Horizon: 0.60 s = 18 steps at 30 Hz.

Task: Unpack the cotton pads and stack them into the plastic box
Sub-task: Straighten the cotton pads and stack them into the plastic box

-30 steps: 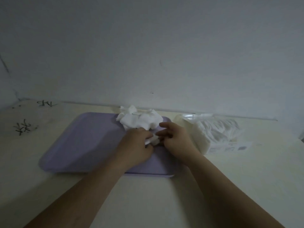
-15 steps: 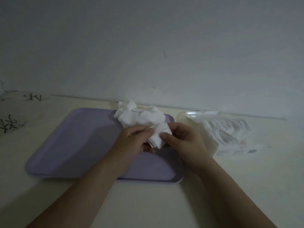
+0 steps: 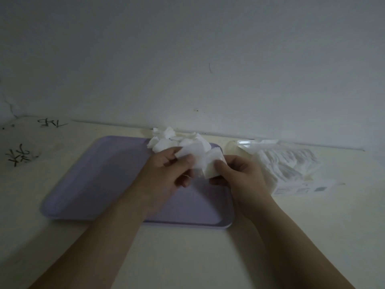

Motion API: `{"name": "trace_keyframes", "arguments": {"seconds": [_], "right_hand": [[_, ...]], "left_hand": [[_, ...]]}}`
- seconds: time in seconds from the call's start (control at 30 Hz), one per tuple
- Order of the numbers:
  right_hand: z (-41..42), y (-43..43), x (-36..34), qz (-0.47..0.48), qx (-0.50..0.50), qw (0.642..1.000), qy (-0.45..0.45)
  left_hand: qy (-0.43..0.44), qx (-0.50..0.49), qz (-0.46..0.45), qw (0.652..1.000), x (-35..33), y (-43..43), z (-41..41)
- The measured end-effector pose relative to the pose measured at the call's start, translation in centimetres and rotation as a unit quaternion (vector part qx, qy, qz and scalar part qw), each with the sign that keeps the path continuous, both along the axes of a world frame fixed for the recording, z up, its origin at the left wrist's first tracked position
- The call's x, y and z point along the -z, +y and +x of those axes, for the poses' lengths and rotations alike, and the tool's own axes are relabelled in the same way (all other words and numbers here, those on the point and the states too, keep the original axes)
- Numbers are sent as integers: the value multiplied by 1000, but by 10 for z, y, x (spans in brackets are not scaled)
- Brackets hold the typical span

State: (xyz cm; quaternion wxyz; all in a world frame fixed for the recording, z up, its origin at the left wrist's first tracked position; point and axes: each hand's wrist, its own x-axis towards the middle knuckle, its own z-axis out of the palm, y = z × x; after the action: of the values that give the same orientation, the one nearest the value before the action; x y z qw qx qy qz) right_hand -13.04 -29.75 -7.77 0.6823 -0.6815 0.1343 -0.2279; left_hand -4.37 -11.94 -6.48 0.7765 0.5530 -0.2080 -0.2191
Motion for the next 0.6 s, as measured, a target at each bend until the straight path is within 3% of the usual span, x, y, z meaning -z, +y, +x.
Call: {"name": "trace_keyframes", "arguments": {"seconds": [0.1,0.2,0.6], "right_hand": [[-5,4,-7,73,-48,996,4],[-9,9,-11,119,-77,990,11],[-6,10,-10,143,-120,982,43]], "left_hand": [[-63,20,79,995,5,-6,-10],[-68,-21,104,992,10,-7,-8],[-41,-50,99,993,16,-9,-6]]}}
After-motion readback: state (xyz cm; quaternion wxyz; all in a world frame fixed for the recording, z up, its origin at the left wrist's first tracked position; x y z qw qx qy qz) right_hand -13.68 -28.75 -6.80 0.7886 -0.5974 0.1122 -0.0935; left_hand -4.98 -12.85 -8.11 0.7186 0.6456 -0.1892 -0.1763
